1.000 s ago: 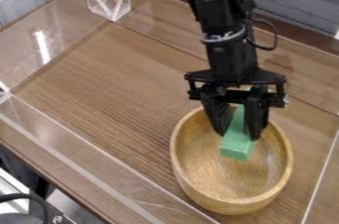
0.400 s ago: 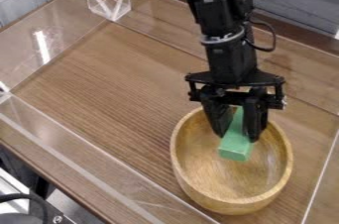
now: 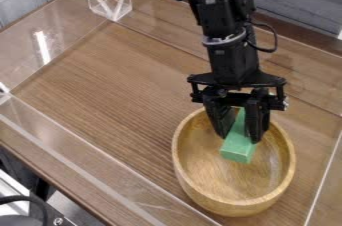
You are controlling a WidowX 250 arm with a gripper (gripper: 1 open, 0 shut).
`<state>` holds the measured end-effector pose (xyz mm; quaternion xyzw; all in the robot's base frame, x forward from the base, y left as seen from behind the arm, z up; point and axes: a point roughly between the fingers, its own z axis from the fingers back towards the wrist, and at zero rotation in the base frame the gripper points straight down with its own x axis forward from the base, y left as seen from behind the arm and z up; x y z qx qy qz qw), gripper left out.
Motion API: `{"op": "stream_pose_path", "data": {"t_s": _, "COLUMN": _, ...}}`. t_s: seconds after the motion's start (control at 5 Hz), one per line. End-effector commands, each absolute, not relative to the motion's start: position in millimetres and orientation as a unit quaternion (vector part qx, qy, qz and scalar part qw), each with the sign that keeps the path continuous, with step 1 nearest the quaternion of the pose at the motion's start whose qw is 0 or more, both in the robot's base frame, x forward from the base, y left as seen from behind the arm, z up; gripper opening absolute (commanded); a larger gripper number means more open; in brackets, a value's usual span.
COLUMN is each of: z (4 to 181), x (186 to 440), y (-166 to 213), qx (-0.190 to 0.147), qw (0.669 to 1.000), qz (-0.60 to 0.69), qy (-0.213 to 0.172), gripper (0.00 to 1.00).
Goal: Put the green block in the brown bowl
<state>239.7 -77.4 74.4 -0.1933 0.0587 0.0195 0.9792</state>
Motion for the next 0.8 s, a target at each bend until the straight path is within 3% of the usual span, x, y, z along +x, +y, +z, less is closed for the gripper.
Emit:
{"op": "stream_pose_path", "data": {"t_s": 0.0, "z": 85.8, "x": 253.3, "y": -75.7, "qx": -0.199, "qw": 0.979, "qz": 0.011, "qy": 0.033, "gripper": 0.00}}
{"op": "stream_pose_path", "data": {"t_s": 0.6, "z": 83.8, "x": 254.5, "y": -74.7, "qx": -0.204, "qw": 0.978, "qz": 0.002, "qy": 0.038, "gripper": 0.00}}
